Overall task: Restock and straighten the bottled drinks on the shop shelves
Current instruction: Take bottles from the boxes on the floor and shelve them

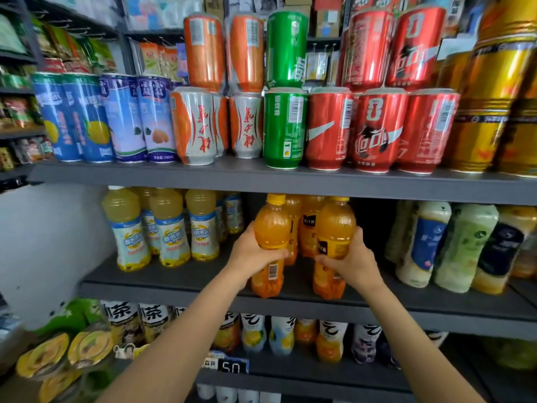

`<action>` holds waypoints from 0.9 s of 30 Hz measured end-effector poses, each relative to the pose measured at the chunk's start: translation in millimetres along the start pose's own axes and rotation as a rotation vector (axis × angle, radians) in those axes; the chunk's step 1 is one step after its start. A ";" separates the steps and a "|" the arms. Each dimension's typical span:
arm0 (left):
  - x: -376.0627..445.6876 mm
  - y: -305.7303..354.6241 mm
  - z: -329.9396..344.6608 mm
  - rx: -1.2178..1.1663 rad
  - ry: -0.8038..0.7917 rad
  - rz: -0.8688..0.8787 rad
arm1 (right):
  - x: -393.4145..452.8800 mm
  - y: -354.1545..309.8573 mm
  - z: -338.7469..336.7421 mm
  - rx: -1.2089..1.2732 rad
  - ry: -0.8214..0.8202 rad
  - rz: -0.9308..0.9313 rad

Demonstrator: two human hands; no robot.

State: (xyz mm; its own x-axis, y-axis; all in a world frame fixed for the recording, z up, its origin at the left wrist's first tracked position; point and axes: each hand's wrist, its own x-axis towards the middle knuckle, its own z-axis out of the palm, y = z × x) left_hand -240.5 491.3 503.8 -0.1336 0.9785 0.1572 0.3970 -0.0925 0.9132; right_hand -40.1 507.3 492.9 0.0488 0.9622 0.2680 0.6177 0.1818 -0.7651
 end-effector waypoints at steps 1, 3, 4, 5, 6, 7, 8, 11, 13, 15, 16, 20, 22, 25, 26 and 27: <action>0.1 -0.5 -2.4 -0.013 0.005 -0.011 | 1.2 2.6 0.2 0.018 -0.010 0.010; 0.5 -2.7 -6.5 -0.032 -0.006 -0.025 | 10.7 4.7 -0.2 0.008 -0.001 0.023; -0.1 -3.1 -7.2 -0.024 -0.019 -0.026 | 18.0 5.9 -0.8 -0.010 0.003 0.037; -0.6 -2.8 -7.2 -0.009 -0.025 -0.028 | 25.6 7.2 -1.0 -0.025 0.010 0.051; -0.3 -2.6 -7.0 0.002 -0.020 -0.032 | 33.8 10.4 0.3 -0.044 0.025 0.066; -0.3 -2.3 -6.9 0.005 -0.014 -0.037 | 42.0 14.4 2.3 -0.065 0.042 0.079; -0.6 -2.2 -6.7 0.002 -0.010 -0.040 | 49.0 18.1 3.8 -0.080 0.056 0.091; -5.8 -7.0 -5.3 0.038 -0.016 -0.053 | 64.5 24.1 5.4 -0.076 0.077 0.108; -11.6 -15.6 -0.5 0.109 -0.009 -0.066 | 69.4 24.5 6.5 -0.063 0.069 0.115; -15.9 -21.6 4.4 0.156 0.008 -0.055 | 68.7 25.9 7.6 -0.039 0.039 0.108; -15.6 -22.0 6.6 0.164 -0.003 -0.042 | 67.5 28.5 8.1 -0.032 0.016 0.103; -8.5 -11.0 24.7 0.230 -0.099 -0.005 | 49.4 40.1 9.1 -0.044 0.037 0.079; -2.5 -7.8 41.1 0.251 -0.101 0.002 | 31.2 42.1 11.3 -0.061 0.154 -0.042; 5.1 -4.0 66.3 0.249 -0.057 0.037 | 6.2 39.3 15.1 -0.029 0.076 -0.259; 8.1 -1.8 71.6 0.248 -0.046 0.048 | 1.6 37.9 16.8 -0.022 -0.015 -0.305; 10.7 0.6 74.5 0.247 -0.047 0.051 | -0.1 38.5 19.8 -0.019 -0.102 -0.320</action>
State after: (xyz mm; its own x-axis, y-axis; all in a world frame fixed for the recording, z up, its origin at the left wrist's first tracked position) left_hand -174.1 515.4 478.0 -0.0677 0.9817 0.1780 0.6128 -0.0999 0.7839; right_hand -31.8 518.2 451.9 -0.2286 0.8723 0.4322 0.6034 0.4754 -0.6402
